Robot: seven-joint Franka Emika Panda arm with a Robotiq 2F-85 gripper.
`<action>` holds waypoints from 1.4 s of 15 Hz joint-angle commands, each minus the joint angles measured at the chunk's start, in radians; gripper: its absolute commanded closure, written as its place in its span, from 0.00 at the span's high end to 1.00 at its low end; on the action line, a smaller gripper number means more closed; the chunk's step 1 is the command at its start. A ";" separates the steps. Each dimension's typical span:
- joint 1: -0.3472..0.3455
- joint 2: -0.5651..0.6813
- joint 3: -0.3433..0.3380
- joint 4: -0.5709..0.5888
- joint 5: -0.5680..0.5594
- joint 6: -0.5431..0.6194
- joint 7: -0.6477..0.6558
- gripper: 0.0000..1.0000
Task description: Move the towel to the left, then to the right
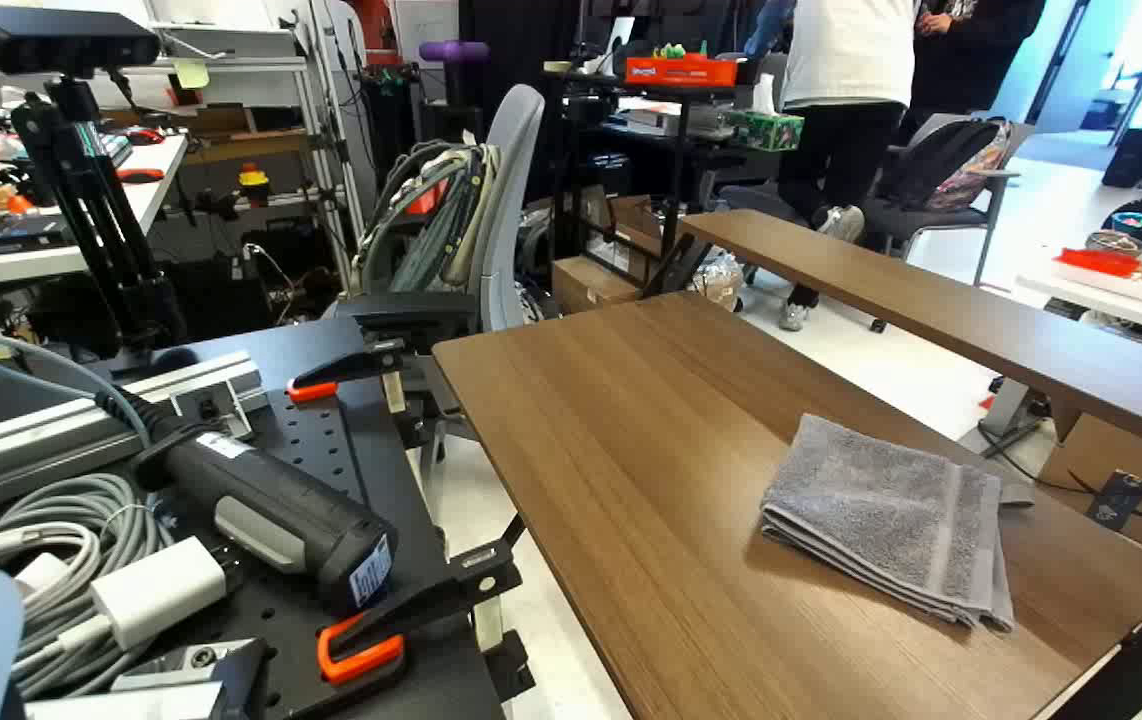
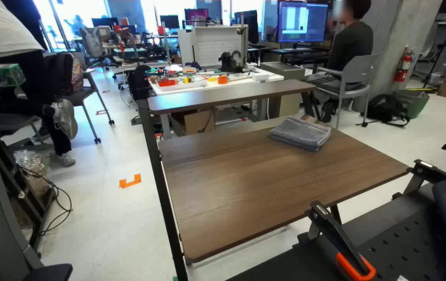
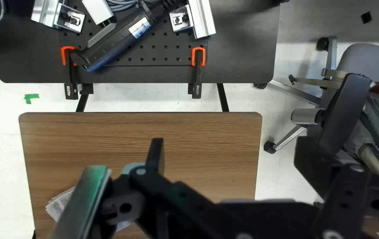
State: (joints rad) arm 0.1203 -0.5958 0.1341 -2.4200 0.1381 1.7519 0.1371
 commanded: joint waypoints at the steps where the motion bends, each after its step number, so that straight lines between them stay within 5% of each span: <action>1: -0.004 0.000 0.003 0.003 0.001 -0.002 -0.002 1.00; 12: -0.013 0.045 0.000 0.009 -0.005 0.057 -0.009 1.00; 21: -0.103 0.414 -0.053 0.127 -0.075 0.241 0.020 1.00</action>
State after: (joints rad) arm 0.0449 -0.3303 0.1036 -2.3759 0.0909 1.9342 0.1371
